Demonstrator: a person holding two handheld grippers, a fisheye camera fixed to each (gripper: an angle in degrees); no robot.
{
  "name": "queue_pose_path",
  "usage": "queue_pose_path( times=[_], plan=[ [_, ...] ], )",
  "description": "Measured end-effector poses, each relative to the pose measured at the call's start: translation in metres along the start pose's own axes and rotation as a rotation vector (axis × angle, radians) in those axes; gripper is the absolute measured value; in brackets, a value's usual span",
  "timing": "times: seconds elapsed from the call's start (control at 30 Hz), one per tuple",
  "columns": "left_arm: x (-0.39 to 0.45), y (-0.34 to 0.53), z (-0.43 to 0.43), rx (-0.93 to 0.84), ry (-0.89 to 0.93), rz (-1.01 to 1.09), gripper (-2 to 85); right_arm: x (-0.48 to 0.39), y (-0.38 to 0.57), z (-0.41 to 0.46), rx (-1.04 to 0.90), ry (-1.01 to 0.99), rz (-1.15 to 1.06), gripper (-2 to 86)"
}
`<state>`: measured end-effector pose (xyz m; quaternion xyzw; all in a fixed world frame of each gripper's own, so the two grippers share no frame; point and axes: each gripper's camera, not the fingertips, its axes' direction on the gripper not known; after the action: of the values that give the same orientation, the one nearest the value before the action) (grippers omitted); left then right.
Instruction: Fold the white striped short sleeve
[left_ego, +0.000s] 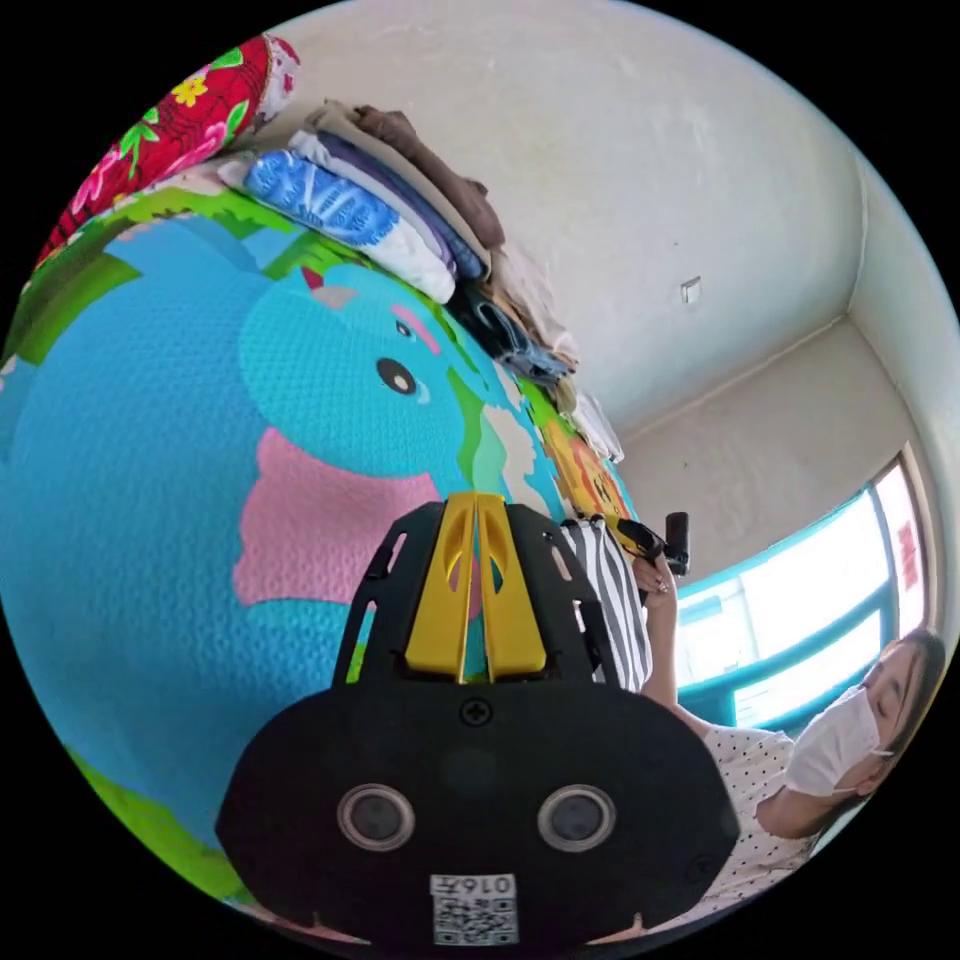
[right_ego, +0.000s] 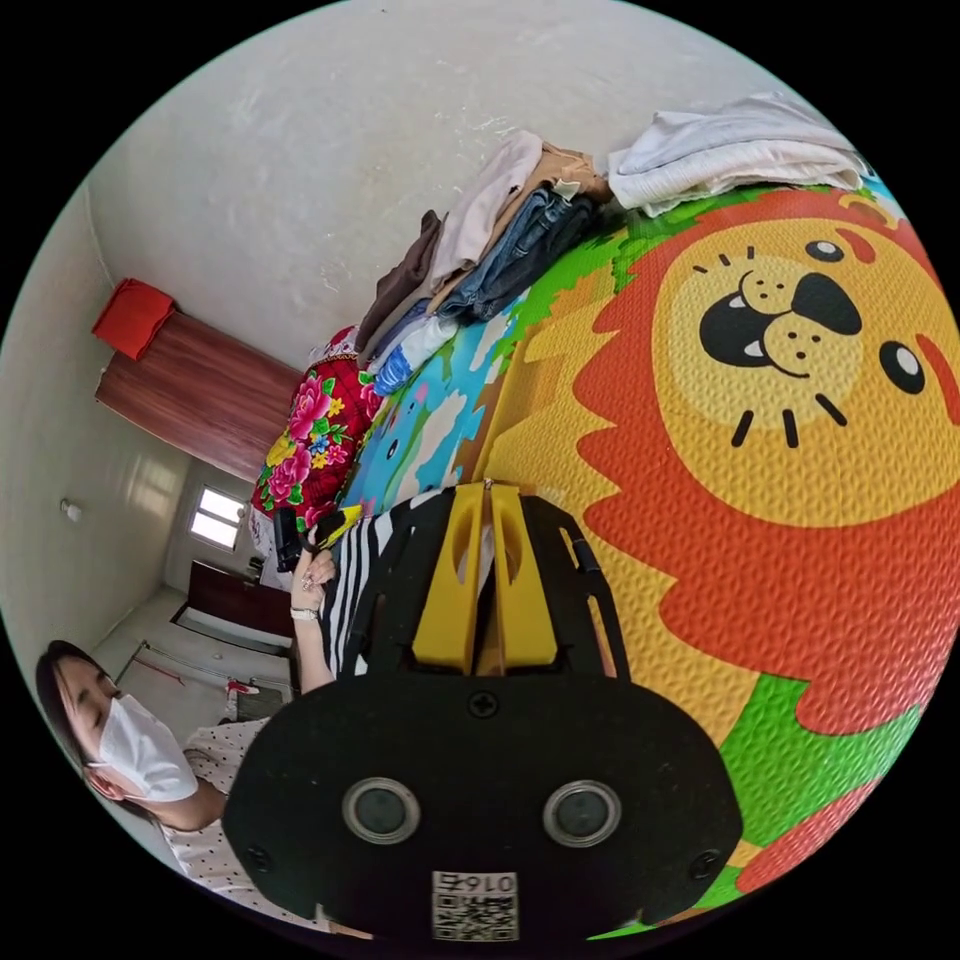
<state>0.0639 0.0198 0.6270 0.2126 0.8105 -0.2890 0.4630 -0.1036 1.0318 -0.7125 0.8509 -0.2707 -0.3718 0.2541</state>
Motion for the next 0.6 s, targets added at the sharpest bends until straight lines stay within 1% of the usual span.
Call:
queue_pose_path(
  times=[0.07, 0.13, 0.2, 0.23, 0.3, 0.37, 0.43, 0.5, 0.57, 0.6],
  plan=[
    [0.007, 0.005, -0.018, 0.071, 0.017, 0.03, -1.0, -0.006, 0.004, 0.003, 0.0, -0.003, -0.01, 0.8],
    [0.023, 0.011, -0.034, 0.132, 0.046, 0.11, -1.0, -0.01, 0.01, 0.002, 0.018, -0.04, -0.029, 0.8],
    [0.055, 0.02, -0.045, 0.146, 0.082, 0.273, -1.0, -0.02, 0.019, -0.006, 0.055, -0.089, -0.099, 0.8],
    [0.064, 0.022, -0.045, 0.137, 0.087, 0.313, -1.0, -0.03, 0.025, -0.013, 0.079, -0.085, -0.145, 0.7],
    [0.095, 0.032, -0.037, 0.065, 0.086, 0.451, -0.9, -0.05, 0.036, -0.023, 0.134, -0.009, -0.194, 0.5],
    [0.112, 0.037, -0.024, -0.003, 0.047, 0.508, -0.9, -0.084, 0.059, -0.035, 0.261, 0.129, -0.309, 0.2],
    [0.126, 0.043, -0.01, -0.043, 0.014, 0.54, -0.9, -0.108, 0.076, -0.035, 0.329, 0.193, -0.396, 0.1],
    [0.146, 0.05, 0.01, -0.11, 0.013, 0.607, -0.8, -0.128, 0.086, -0.024, 0.281, 0.188, -0.493, -0.1],
    [0.161, 0.057, 0.025, -0.163, -0.023, 0.65, -0.8, -0.148, 0.088, 0.007, 0.069, 0.126, -0.578, -0.3],
    [0.17, 0.062, 0.036, -0.203, -0.073, 0.673, -0.8, -0.151, 0.089, 0.016, 0.029, 0.127, -0.586, -0.3]
  ],
)
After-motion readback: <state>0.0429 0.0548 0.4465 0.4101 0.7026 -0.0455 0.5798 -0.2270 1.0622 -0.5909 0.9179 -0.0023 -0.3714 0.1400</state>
